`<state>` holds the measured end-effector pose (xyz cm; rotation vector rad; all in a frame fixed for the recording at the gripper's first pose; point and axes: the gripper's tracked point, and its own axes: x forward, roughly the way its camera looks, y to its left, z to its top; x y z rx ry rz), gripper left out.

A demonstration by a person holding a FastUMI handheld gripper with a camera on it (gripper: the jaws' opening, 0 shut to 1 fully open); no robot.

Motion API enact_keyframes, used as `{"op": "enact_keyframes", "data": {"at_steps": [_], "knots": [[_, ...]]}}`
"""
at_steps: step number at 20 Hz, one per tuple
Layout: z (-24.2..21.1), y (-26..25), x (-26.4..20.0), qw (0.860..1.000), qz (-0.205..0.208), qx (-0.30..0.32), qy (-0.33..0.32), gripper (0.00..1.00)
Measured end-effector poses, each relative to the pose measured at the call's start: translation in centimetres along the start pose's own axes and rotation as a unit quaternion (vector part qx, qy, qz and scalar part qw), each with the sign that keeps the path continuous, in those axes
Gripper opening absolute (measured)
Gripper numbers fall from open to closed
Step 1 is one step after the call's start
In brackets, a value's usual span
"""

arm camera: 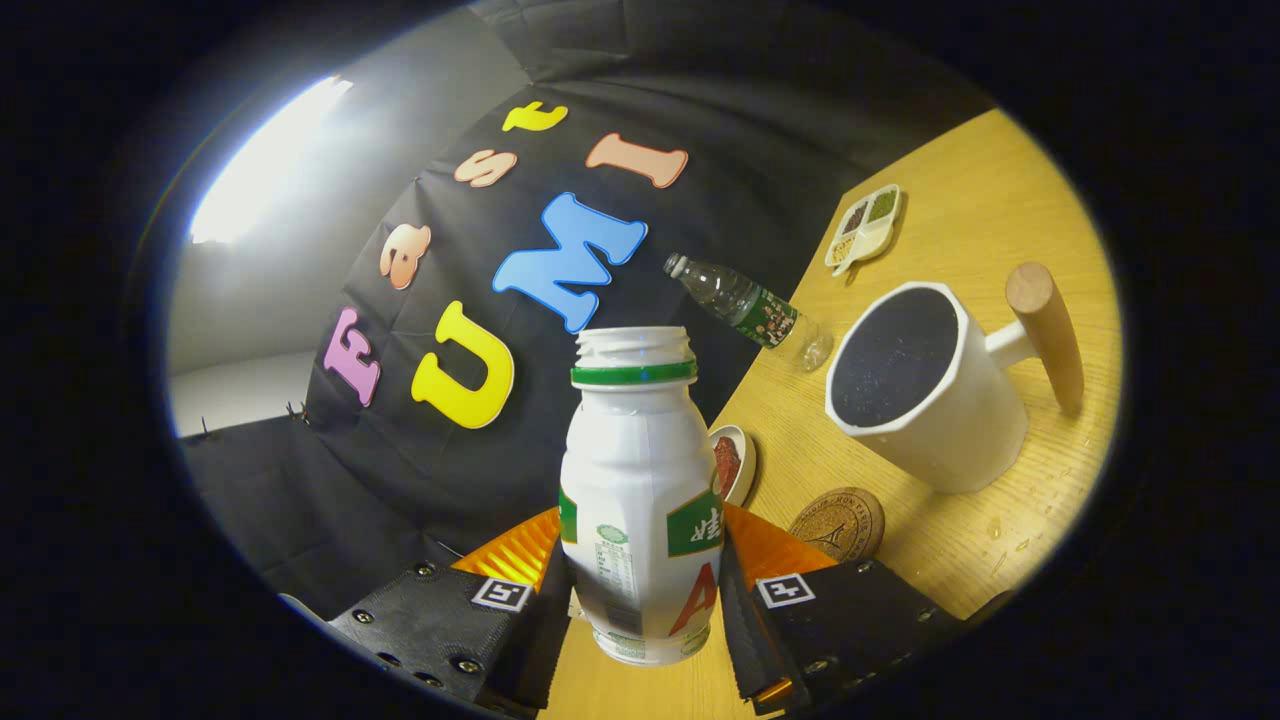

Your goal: Take the bottle from table, then pour the juice into the cup, finally place the bottle on the coaster

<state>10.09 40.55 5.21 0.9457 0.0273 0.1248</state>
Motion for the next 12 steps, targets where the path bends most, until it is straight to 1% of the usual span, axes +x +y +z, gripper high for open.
{"op": "enact_keyframes", "data": {"at_steps": [3, 7, 9, 12], "knots": [[0.1, 0.8, -0.3, 0.998, -0.006, -0.069, 0.004, 0.67], [0.5, 0.8, -0.9, 0.988, -0.022, -0.152, -0.001, 0.67], [1.3, 1.2, -0.5, 0.977, -0.038, -0.208, 0.000, 0.67], [2.0, 1.3, -0.4, 0.953, -0.067, -0.294, -0.001, 0.67]]}}
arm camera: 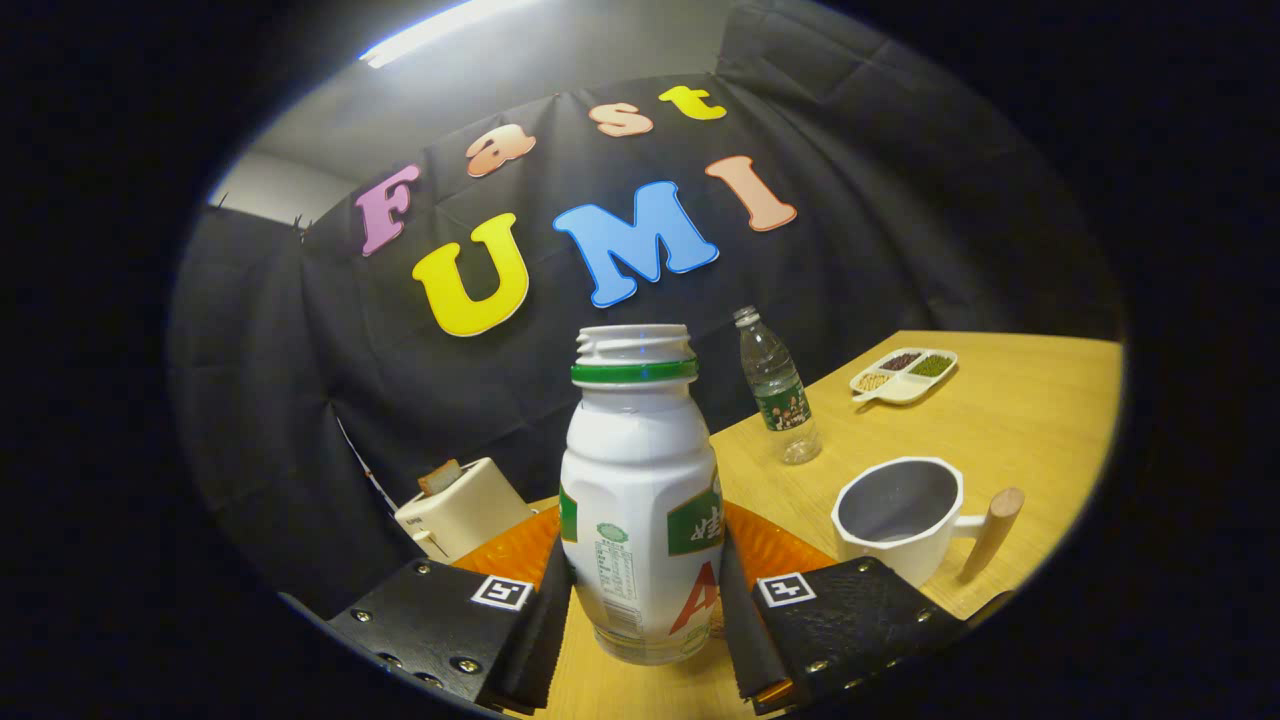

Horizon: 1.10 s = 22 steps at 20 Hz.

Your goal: Take the bottle from table, then pour the juice into the cup, finally place the bottle on the coaster

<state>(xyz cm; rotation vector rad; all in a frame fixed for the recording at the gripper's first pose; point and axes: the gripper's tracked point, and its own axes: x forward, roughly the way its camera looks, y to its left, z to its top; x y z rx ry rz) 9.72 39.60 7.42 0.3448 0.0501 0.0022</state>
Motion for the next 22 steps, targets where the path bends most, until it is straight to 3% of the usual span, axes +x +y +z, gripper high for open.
{"op": "enact_keyframes", "data": {"at_steps": [4, 12, 17, 22], "knots": [[0.6, 1.4, 0.1, 0.997, 0.000, -0.079, -0.004, 0.67], [1.1, 1.8, 0.6, 0.985, -0.019, -0.174, -0.008, 0.67], [-0.3, 2.3, 2.1, 0.985, 0.004, -0.173, 0.003, 0.67], [-0.9, 1.4, 3.5, 0.983, 0.002, -0.181, -0.001, 0.67]]}}
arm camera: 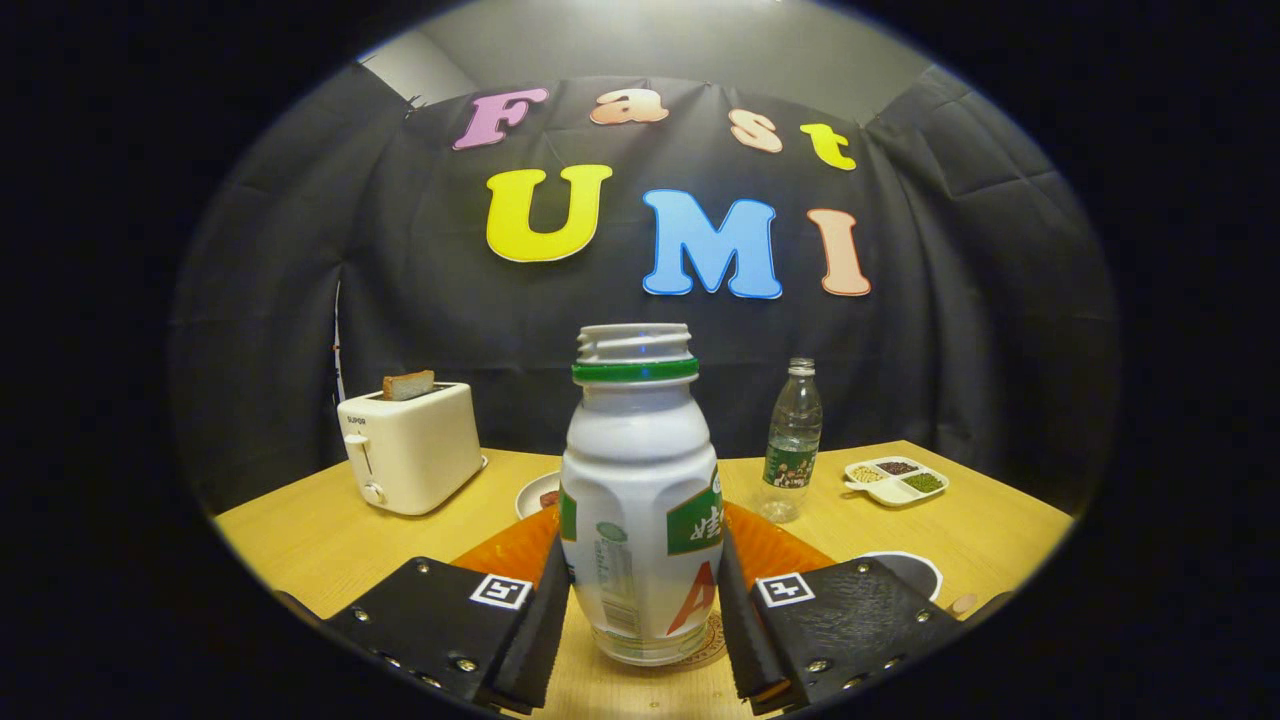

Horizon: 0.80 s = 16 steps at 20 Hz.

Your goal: Take the bottle from table, then pour the juice into the cup, finally place the bottle on the coaster

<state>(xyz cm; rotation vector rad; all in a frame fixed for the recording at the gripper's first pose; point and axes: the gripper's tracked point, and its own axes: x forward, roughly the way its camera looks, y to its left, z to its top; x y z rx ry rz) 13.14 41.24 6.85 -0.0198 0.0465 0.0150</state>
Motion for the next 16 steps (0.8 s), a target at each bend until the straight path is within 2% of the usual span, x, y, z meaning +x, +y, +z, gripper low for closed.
{"op": "enact_keyframes", "data": {"at_steps": [8, 16], "knots": [[-2.5, -1.0, 1.9, 1.000, 0.000, 0.003, 0.017, 0.67], [-4.1, -2.0, 3.0, 0.999, 0.009, 0.047, 0.017, 0.67]]}}
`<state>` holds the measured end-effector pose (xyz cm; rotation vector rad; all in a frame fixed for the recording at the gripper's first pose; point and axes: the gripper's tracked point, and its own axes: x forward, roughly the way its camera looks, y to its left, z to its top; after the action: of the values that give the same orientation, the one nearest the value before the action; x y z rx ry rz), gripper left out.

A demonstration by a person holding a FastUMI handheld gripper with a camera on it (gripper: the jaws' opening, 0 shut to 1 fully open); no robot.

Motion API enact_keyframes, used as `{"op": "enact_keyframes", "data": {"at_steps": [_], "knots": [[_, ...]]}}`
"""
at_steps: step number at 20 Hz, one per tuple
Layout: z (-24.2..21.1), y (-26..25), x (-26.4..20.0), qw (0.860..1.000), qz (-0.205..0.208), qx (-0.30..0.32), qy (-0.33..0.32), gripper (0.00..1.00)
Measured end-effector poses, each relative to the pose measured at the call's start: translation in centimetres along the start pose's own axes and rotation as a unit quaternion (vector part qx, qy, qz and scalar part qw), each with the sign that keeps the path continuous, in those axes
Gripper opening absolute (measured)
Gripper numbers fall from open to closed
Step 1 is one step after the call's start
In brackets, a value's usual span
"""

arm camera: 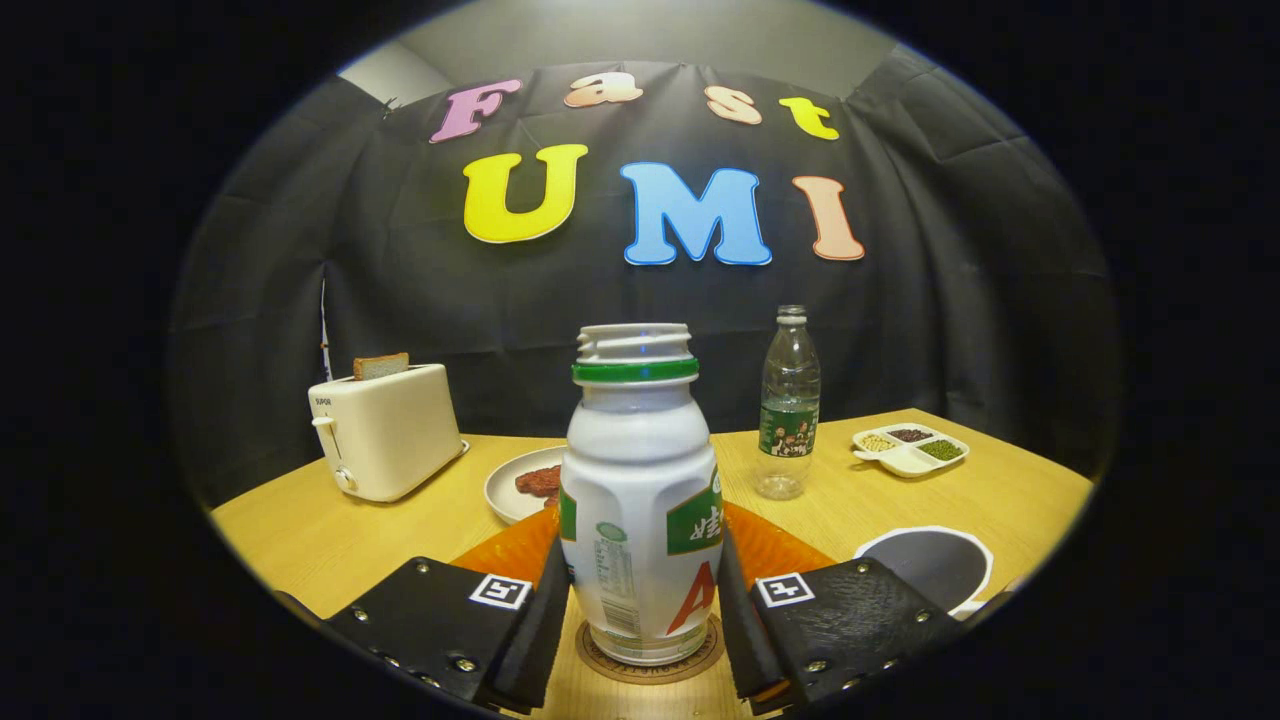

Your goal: Take the bottle from table, then pour the juice into the cup, finally place the bottle on the coaster

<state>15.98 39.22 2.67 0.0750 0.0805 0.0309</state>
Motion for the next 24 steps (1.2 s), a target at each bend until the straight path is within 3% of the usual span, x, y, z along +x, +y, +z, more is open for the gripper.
{"op": "enact_keyframes", "data": {"at_steps": [5, 8, 10, 11, 12, 20, 24], "knots": [[-0.1, -0.3, 0.1, 1.000, 0.000, 0.006, -0.002, 0.67], [-0.3, -0.2, 0.3, 1.000, -0.004, 0.000, 0.004, 0.72], [-0.4, 0.5, 0.2, 1.000, 0.003, 0.000, 0.008, 0.82], [-0.6, 0.6, 0.3, 1.000, 0.002, -0.006, 0.012, 0.93], [-0.6, 0.5, 0.2, 1.000, -0.002, -0.014, 0.016, 0.96], [1.1, -0.9, -2.2, 1.000, -0.011, -0.010, -0.012, 0.96], [2.2, 0.0, -4.6, 0.999, 0.021, 0.015, -0.022, 0.96]]}}
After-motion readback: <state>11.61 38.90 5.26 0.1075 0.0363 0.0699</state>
